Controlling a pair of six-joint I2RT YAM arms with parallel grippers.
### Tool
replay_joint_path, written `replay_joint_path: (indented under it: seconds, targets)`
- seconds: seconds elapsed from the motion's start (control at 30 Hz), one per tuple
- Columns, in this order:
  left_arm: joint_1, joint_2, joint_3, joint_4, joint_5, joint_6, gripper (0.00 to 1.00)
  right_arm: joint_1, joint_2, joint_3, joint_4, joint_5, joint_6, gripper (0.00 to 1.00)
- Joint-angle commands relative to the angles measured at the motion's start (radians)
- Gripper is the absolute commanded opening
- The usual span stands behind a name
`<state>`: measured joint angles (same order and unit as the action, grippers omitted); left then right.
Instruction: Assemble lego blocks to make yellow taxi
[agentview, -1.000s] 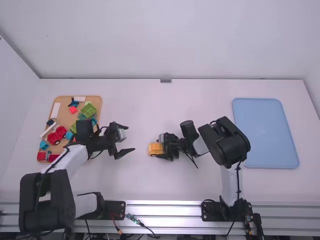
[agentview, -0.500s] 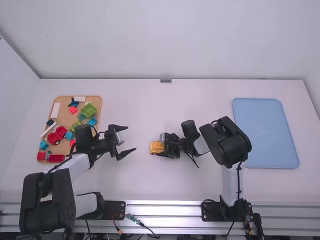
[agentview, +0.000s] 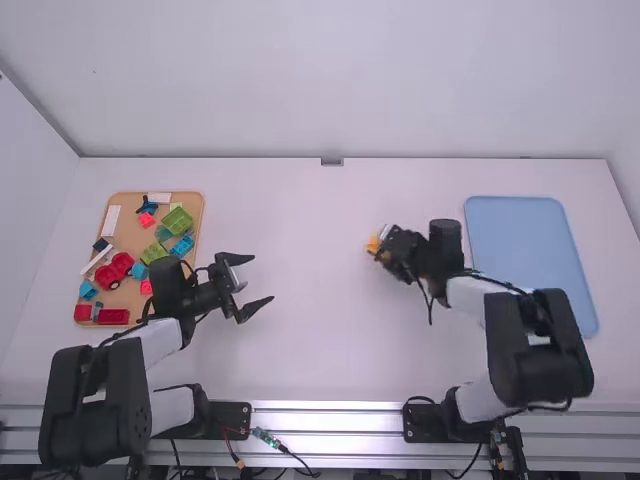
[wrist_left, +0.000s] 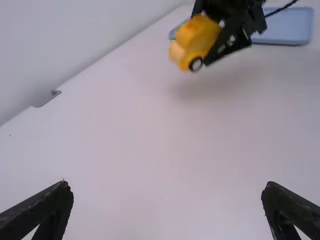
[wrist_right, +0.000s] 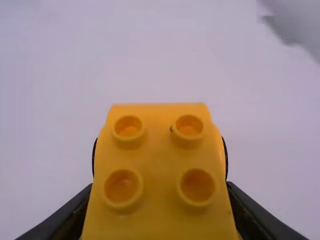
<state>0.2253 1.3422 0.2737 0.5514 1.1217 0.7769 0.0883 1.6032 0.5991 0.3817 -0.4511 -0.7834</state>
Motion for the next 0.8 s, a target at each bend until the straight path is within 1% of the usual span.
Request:
replay_joint_path:
  seconds: [0.0,0.07,0.13,0.27,0.3,0.4,0.43,0.5,0.6,0.7,0.77]
  targets:
    - [-0.003,-0.007,-0.008,0.002,0.008,-0.017,0.99,-0.094,-0.063,-0.017,-0.003,0.137,0.047,0.12]
    - [-0.002,-0.007,-0.008,0.002,0.008,-0.017,0.99,-0.182,-0.091,-0.018,-0.002,0.139,0.087,0.12]
    - [-0.002,-0.007,-0.008,0.002,0.007,-0.017,0.99,-0.263,-0.103,-0.017,0.000,0.135,0.120,0.16]
    - [-0.003,-0.007,-0.008,0.002,0.010,-0.017,0.99,-0.428,-0.088,-0.017,0.006,0.134,0.159,0.29]
    - [-0.003,-0.007,-0.008,0.002,0.011,-0.017,0.99,-0.446,-0.082,-0.017,0.007,0.134,0.159,0.30]
    - [-0.002,-0.007,-0.008,0.002,0.011,-0.017,0.99,-0.537,-0.014,-0.017,0.047,0.095,0.159,0.31]
    - [-0.002,-0.007,-0.008,0.002,0.011,-0.017,0.99,-0.545,-0.005,-0.017,0.055,0.089,0.159,0.31]
    - [-0.003,-0.007,-0.008,0.002,0.011,-0.017,0.99,-0.598,0.073,-0.017,0.139,0.058,0.160,0.32]
    - [-0.003,-0.007,-0.008,0.002,0.011,-0.017,0.99,-0.637,0.148,-0.017,0.227,0.051,0.171,0.33]
    - [-0.002,-0.007,-0.008,0.002,0.011,-0.017,0.99,-0.686,0.232,-0.017,0.331,0.069,0.251,0.32]
    - [-0.002,-0.007,-0.008,0.002,0.011,-0.018,0.99,-0.703,0.257,-0.017,0.364,0.053,0.272,0.34]
